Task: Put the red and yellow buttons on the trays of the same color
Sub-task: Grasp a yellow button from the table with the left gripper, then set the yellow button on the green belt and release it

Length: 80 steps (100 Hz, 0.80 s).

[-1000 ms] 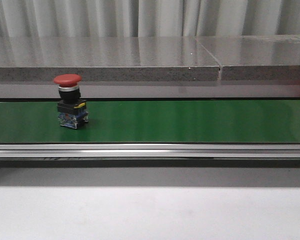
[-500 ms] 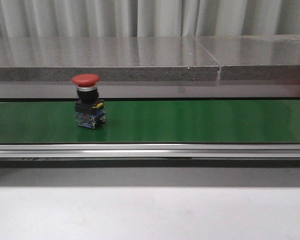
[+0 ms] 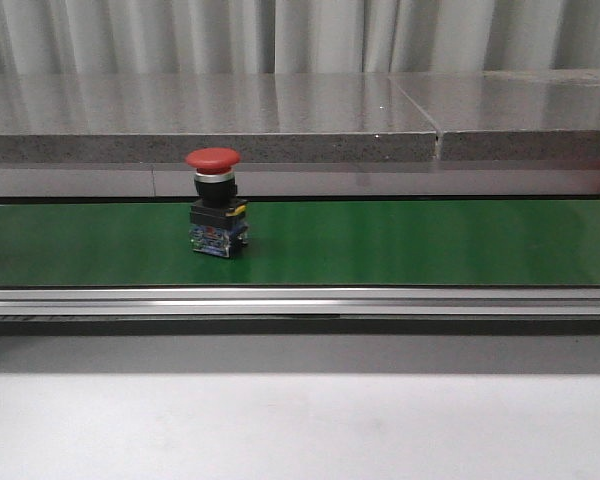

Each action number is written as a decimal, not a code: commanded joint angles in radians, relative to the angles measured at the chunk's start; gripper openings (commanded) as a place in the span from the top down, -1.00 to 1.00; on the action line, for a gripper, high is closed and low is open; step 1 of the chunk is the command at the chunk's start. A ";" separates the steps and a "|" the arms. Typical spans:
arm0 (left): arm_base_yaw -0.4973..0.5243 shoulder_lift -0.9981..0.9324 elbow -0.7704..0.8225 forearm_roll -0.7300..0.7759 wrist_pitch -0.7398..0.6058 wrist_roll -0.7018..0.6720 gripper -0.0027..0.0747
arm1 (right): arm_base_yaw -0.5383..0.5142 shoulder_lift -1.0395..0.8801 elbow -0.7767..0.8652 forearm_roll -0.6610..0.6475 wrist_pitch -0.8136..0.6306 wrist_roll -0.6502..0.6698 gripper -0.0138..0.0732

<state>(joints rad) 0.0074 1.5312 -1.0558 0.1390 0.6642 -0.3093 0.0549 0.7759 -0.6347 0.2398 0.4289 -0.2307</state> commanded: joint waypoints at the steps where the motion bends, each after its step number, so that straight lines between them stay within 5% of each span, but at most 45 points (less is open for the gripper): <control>1: -0.004 -0.028 -0.026 0.001 -0.037 -0.004 0.24 | 0.003 -0.009 -0.027 0.008 -0.073 -0.006 0.84; 20: -0.020 -0.028 -0.026 0.000 -0.035 0.014 -0.50 | 0.003 -0.009 -0.027 0.008 -0.073 -0.006 0.84; 80: -0.171 -0.073 -0.158 0.022 -0.046 0.119 -0.51 | 0.003 -0.009 -0.027 0.008 -0.073 -0.006 0.84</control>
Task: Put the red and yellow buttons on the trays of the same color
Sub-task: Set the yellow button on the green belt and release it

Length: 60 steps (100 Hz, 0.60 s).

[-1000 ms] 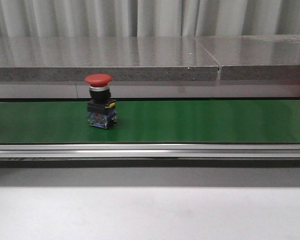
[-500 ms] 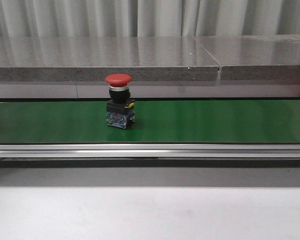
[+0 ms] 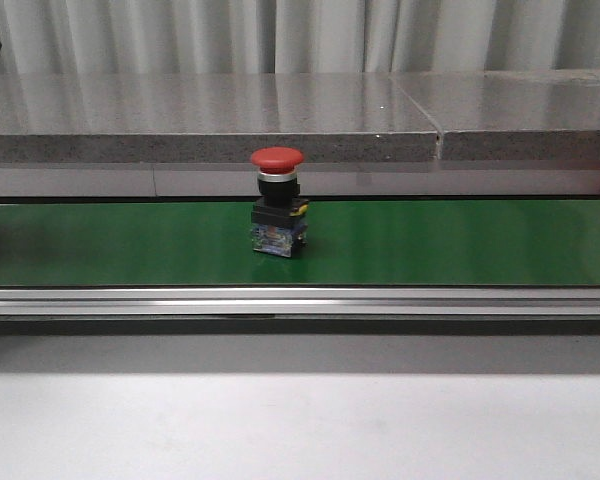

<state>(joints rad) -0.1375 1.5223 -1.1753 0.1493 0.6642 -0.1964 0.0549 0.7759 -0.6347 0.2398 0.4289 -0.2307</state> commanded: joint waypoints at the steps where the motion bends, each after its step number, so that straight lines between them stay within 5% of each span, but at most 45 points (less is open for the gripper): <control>1: -0.029 -0.071 -0.038 0.012 -0.046 0.006 -0.51 | 0.003 -0.009 -0.027 0.008 -0.073 -0.006 0.84; 31: -0.109 -0.268 -0.015 0.020 -0.056 0.004 -0.51 | 0.003 -0.009 -0.027 0.008 -0.073 -0.006 0.84; 60: -0.108 -0.574 0.207 0.017 -0.138 0.002 -0.51 | 0.003 -0.009 -0.027 0.008 -0.073 -0.006 0.84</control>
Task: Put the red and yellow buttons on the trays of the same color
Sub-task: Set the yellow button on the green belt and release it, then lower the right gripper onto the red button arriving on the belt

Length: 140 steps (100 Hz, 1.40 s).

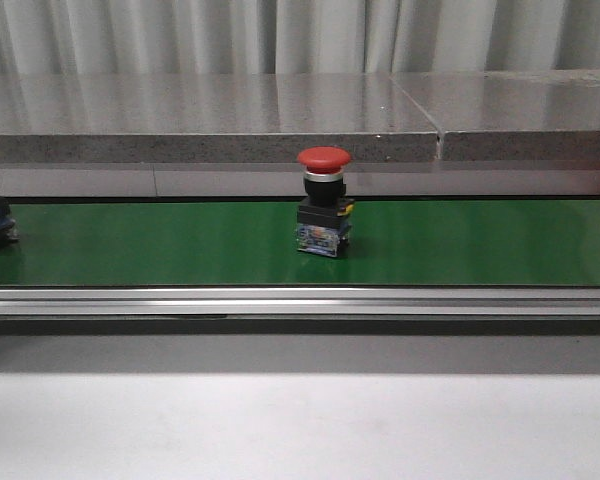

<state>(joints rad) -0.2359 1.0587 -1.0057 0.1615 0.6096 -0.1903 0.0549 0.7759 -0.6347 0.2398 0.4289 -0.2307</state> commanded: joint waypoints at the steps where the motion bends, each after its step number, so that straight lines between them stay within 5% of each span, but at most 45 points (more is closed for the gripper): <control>1: -0.010 -0.119 0.044 0.004 -0.084 -0.004 -0.51 | 0.003 -0.009 -0.027 0.008 -0.073 -0.006 0.84; 20: -0.010 -0.357 0.223 0.004 -0.115 -0.004 -0.47 | 0.003 -0.009 -0.027 0.008 -0.073 -0.006 0.84; 41: -0.010 -0.599 0.387 0.008 -0.102 -0.004 -0.17 | 0.003 -0.009 -0.027 0.008 -0.073 -0.006 0.84; 57: -0.010 -0.740 0.483 0.008 -0.101 -0.004 0.22 | 0.003 -0.009 -0.027 0.008 -0.073 -0.006 0.84; 78: -0.010 -0.804 0.525 0.008 -0.099 -0.004 0.98 | 0.003 -0.009 -0.027 0.008 -0.088 -0.006 0.84; 97: -0.010 -0.804 0.525 0.008 -0.099 -0.004 0.98 | 0.003 -0.009 -0.027 0.008 -0.083 -0.006 0.81; 111: -0.010 -0.804 0.525 0.008 -0.099 -0.004 0.98 | 0.003 -0.009 -0.027 0.008 -0.069 -0.006 0.39; 130: -0.010 -0.804 0.525 0.008 -0.099 -0.004 0.98 | 0.003 -0.009 -0.027 0.008 -0.064 -0.006 -0.82; 140: -0.010 -0.804 0.525 0.008 -0.099 -0.004 0.98 | 0.003 -0.009 -0.027 0.009 -0.064 -0.006 -0.79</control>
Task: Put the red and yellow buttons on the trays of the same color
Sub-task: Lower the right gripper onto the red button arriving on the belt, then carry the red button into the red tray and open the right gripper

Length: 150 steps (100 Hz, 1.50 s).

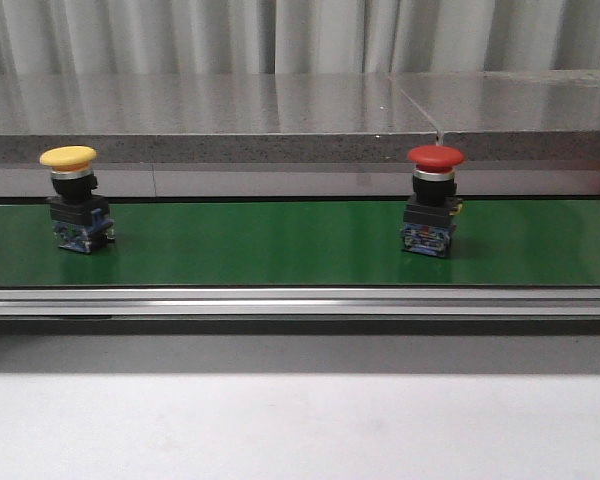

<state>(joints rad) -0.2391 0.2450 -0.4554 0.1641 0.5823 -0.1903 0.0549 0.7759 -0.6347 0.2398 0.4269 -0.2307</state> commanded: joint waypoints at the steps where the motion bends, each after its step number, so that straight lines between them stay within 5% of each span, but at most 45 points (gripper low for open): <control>1: -0.007 0.010 -0.025 0.006 -0.071 -0.004 0.98 | 0.003 -0.009 -0.027 0.009 -0.062 -0.006 -0.79; 33: -0.007 0.010 -0.025 0.006 -0.071 -0.004 0.98 | 0.008 0.106 -0.106 0.033 0.059 -0.011 -0.78; 61: -0.007 0.010 -0.025 0.006 -0.071 -0.004 0.98 | 0.008 0.342 -0.212 0.095 0.179 -0.139 -0.78; 124: -0.007 0.010 -0.025 0.006 -0.071 -0.004 0.98 | 0.071 0.667 -0.367 0.186 0.101 -0.259 -0.77; 133: -0.007 0.010 -0.025 0.006 -0.071 -0.004 0.98 | 0.071 0.693 -0.376 0.186 0.102 -0.259 -0.58; 150: -0.007 0.010 -0.025 0.006 -0.071 -0.004 0.98 | 0.071 0.705 -0.383 0.186 0.140 -0.239 0.13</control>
<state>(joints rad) -0.2391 0.2450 -0.4554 0.1641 0.5823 -0.1903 0.1252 1.5131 -0.9783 0.4047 0.5714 -0.4782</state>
